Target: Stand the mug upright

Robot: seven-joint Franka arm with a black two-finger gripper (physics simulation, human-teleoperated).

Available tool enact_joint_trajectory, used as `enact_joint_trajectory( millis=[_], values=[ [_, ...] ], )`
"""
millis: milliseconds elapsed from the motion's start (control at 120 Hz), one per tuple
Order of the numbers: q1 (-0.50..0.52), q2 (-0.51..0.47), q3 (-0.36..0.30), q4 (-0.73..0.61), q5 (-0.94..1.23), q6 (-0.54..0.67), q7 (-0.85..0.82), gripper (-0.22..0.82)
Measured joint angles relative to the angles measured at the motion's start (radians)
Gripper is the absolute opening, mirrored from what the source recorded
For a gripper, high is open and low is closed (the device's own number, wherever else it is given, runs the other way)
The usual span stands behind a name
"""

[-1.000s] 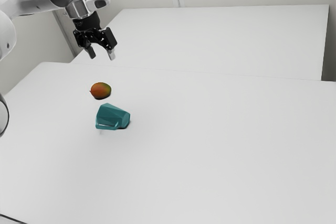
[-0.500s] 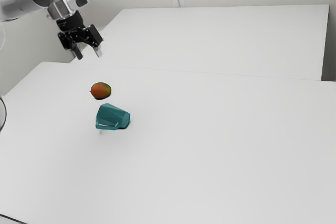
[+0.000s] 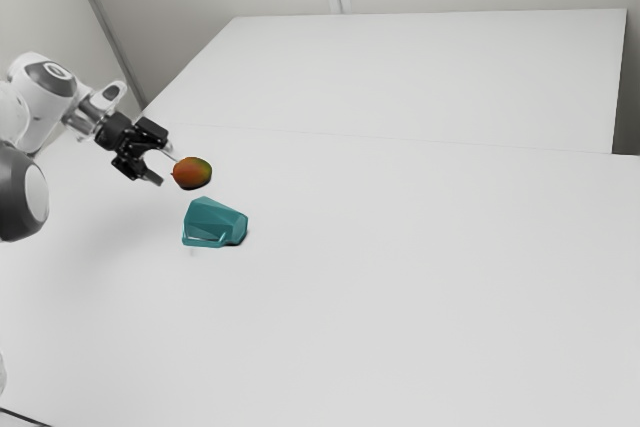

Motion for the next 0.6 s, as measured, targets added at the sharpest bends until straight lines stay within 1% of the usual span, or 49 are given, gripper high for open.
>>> enact_joint_trajectory(
  millis=[242, 600],
  values=[
    [-0.008, -0.004, -0.001, -0.188, -0.110, 0.010, 0.120, 0.60],
    [-0.011, -0.011, -0.031, -0.237, -0.213, -0.018, 0.228, 0.60]
  ],
)
